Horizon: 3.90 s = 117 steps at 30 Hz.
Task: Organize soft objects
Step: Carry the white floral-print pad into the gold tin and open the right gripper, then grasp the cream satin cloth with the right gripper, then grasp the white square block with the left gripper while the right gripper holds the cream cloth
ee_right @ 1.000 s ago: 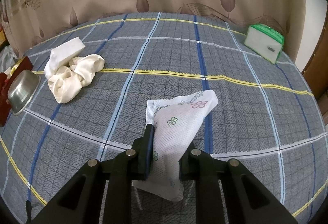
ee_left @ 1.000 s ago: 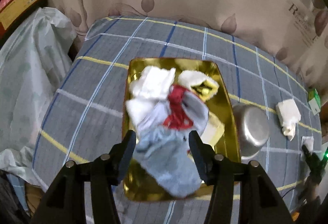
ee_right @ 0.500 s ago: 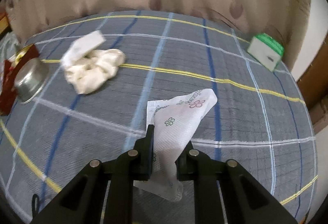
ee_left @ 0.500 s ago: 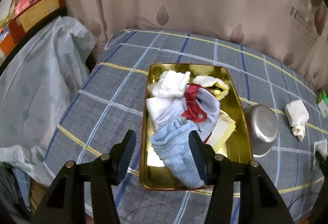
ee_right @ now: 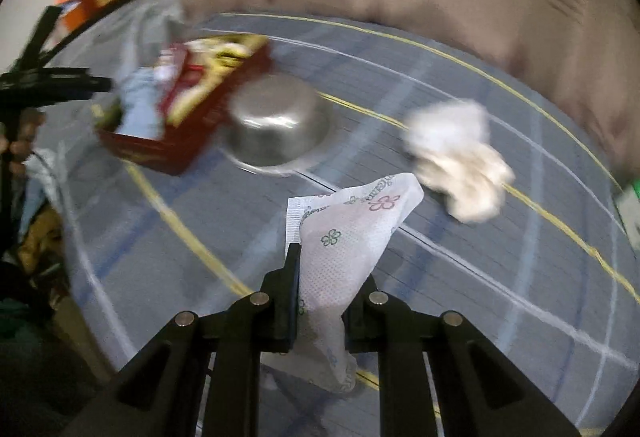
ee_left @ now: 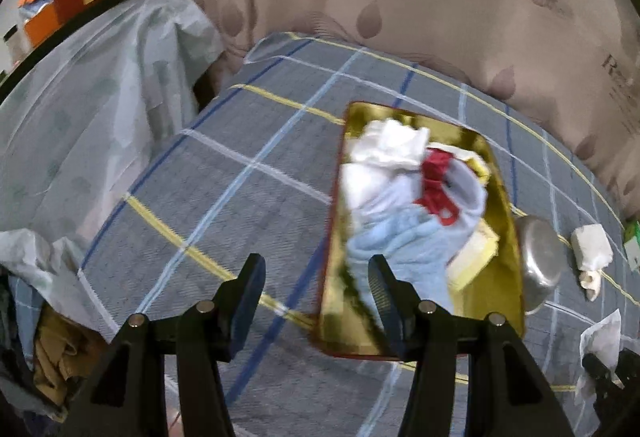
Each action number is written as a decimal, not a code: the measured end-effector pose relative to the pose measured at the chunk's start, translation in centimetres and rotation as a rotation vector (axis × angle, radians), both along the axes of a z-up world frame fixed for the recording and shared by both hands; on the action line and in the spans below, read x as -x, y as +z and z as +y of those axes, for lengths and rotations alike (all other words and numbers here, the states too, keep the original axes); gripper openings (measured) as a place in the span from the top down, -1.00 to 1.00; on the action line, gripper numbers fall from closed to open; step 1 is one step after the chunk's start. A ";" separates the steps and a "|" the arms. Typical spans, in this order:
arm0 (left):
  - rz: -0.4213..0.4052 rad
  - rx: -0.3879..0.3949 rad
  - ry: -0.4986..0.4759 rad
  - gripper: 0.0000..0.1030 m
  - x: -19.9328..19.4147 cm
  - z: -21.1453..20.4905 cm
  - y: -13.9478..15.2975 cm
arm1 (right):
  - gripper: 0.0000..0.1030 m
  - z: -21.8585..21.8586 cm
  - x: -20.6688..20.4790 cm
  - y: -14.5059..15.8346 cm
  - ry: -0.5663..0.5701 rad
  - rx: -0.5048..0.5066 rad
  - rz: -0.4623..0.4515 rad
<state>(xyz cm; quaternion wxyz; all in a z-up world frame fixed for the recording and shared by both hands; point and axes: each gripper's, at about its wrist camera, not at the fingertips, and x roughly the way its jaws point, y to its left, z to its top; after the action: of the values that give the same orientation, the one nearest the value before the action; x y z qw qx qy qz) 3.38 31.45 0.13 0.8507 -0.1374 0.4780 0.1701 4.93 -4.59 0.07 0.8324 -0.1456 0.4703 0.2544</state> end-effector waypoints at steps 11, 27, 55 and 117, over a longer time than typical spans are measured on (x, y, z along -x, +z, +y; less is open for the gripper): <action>-0.012 0.027 0.086 -0.06 1.0 2.7 0.3 | 0.73 11.9 -1.5 2.3 0.195 -0.122 -0.007; -0.006 0.086 0.199 -0.06 2.1 6.6 -0.4 | 0.73 22.1 -4.6 -0.3 0.237 -0.085 0.018; 0.020 0.068 0.188 -0.06 1.7 5.9 -1.5 | -0.73 20.0 -2.9 3.4 0.167 -0.081 -0.066; 0.095 0.115 -0.609 -0.06 -15.2 -32.1 -0.4 | 0.65 -16.5 -6.6 -5.0 -0.461 0.076 -0.146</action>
<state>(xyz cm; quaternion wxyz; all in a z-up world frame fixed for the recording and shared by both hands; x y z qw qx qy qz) 18.60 -0.65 -0.22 0.8301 -0.0279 0.5453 -0.1135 11.53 -21.07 -4.95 0.8942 -0.0834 0.4389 0.0286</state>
